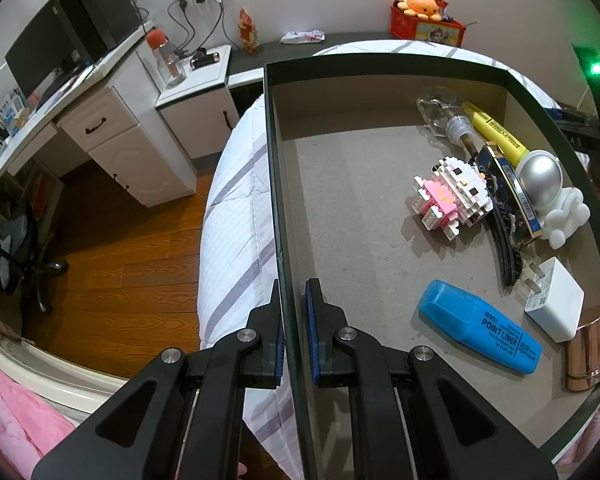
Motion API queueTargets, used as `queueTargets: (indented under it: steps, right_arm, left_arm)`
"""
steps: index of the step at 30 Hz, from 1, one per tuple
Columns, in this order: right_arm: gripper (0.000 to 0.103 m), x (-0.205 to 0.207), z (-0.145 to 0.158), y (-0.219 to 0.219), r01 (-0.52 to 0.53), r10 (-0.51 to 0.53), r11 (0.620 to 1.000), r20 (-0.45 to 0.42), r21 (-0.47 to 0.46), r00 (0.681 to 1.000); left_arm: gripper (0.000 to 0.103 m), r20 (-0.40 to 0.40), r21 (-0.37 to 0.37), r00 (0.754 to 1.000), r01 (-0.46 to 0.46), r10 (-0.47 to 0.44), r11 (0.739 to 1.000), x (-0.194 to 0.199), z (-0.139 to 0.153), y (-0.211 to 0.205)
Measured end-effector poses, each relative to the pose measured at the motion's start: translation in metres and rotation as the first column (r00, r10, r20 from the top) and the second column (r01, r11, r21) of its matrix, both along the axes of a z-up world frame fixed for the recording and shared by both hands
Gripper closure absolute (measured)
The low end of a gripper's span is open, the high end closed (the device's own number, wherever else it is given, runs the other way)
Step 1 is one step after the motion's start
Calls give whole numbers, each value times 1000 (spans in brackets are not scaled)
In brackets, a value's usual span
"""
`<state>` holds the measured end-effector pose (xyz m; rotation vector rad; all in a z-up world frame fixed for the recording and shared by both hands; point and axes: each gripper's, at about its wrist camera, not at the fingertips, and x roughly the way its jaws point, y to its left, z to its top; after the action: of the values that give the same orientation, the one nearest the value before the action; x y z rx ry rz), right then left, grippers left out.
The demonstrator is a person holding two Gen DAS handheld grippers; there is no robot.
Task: Organize rigid objects
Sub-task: 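Lift the pink block donut and carry it over the box with right gripper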
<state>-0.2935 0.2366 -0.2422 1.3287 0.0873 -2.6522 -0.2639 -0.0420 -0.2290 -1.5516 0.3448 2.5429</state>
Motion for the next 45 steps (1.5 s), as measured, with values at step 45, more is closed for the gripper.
queueTargets:
  steps: [45]
  right_arm:
    - [43,99,16,9,125,-126,992,59,13,990]
  left_arm:
    - [95,1,21,1000,5,-5,1000,4,0,4]
